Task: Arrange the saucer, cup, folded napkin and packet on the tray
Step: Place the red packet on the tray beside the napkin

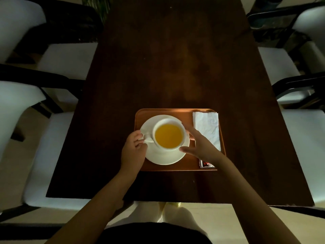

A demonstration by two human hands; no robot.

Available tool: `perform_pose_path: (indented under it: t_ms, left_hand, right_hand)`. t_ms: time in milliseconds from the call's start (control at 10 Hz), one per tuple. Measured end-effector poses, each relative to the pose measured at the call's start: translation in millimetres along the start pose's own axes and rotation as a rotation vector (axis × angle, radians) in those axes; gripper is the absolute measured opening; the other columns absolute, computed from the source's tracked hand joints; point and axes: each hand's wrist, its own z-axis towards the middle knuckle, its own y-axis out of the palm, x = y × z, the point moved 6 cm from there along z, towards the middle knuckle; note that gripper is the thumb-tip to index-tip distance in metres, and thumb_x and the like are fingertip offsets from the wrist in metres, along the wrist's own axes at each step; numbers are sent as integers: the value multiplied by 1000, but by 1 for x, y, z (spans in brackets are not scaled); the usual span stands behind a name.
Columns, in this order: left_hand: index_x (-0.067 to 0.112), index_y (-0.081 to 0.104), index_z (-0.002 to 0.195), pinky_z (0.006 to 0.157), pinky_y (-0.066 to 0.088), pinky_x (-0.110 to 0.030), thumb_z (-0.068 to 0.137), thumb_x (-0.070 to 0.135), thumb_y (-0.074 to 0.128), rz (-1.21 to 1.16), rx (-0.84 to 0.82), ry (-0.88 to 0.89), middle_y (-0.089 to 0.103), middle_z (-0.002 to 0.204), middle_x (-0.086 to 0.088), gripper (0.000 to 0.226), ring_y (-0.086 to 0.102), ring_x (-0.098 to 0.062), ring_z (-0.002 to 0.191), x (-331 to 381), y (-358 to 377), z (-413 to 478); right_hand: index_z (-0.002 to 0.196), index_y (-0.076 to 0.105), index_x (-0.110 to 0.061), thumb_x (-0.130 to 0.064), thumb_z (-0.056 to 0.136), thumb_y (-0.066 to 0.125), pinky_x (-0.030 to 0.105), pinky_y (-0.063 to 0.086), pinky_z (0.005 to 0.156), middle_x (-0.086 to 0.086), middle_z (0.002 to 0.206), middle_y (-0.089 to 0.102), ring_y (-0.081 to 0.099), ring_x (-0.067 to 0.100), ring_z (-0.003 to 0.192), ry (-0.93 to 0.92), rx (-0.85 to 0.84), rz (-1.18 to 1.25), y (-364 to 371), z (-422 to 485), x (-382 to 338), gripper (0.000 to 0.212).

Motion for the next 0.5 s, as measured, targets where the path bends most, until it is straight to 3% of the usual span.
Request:
perform_pose_path:
  t_ms: [200, 400, 500]
  left_hand:
    - [19, 50, 121, 84, 39, -26, 84, 4, 49, 185, -37, 78, 55, 125, -2, 39, 50, -11, 107, 10, -5, 14]
    - [12, 44, 129, 103, 41, -39, 91, 11, 43, 452, -32, 354, 50, 133, -11, 38, 45, -24, 123, 68, -4, 46]
    - [14, 44, 129, 103, 42, -43, 92, 18, 44, 431, -27, 497, 50, 133, -10, 37, 45, -23, 123, 121, 1, 55]
  right_hand:
    - [136, 29, -29, -16, 77, 70, 36, 27, 106, 1, 147, 35, 32, 17, 132, 32, 24, -30, -7, -7, -1, 73]
    - [143, 16, -18, -15, 86, 58, 42, 19, 113, 8, 153, 22, 19, 26, 140, 33, 23, -245, -44, -4, -23, 70]
    - [144, 15, -17, -22, 87, 57, 47, 20, 113, 8, 154, 20, 16, 32, 140, -46, 143, -386, -73, 4, -57, 71]
